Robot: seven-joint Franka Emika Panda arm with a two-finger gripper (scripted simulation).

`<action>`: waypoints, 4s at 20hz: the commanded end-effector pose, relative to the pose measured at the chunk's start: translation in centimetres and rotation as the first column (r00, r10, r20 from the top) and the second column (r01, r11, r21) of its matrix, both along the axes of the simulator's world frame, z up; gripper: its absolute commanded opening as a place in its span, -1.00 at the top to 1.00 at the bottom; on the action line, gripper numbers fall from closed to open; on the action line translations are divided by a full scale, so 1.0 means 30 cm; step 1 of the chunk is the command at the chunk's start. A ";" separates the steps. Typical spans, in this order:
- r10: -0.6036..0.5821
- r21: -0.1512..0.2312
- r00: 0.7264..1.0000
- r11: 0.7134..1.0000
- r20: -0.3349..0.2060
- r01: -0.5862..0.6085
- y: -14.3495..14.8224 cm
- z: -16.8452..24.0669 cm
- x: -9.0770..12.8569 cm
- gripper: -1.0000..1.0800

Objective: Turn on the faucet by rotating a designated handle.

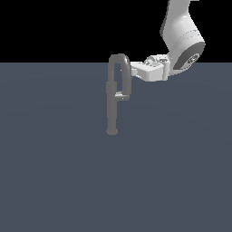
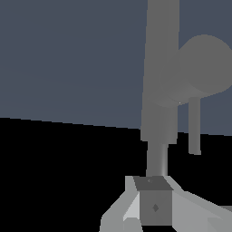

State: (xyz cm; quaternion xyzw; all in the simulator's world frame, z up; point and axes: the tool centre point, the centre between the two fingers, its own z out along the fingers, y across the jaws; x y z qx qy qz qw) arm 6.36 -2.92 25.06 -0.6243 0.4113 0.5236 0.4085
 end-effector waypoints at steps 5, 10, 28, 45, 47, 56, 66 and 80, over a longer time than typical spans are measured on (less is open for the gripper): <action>-0.067 0.067 0.994 0.995 -0.089 0.073 0.008 -0.099 0.027 1.00; -0.086 0.084 0.990 0.992 -0.116 0.096 0.013 -0.129 0.033 1.00; -0.086 0.084 0.990 0.992 -0.116 0.096 -0.003 -0.094 -0.035 1.00; -0.089 0.083 0.990 0.992 -0.106 0.098 -0.028 -0.090 -0.145 1.00; -0.088 0.084 0.990 0.992 -0.109 0.098 -0.034 -0.101 -0.166 1.00; -0.086 0.085 0.991 0.992 -0.103 0.095 -0.046 -0.135 -0.220 1.00; -0.084 0.086 0.992 0.992 -0.098 0.092 -0.055 -0.226 -0.257 1.00; -0.085 0.085 0.990 0.992 -0.113 0.095 -0.051 -0.375 -0.240 1.00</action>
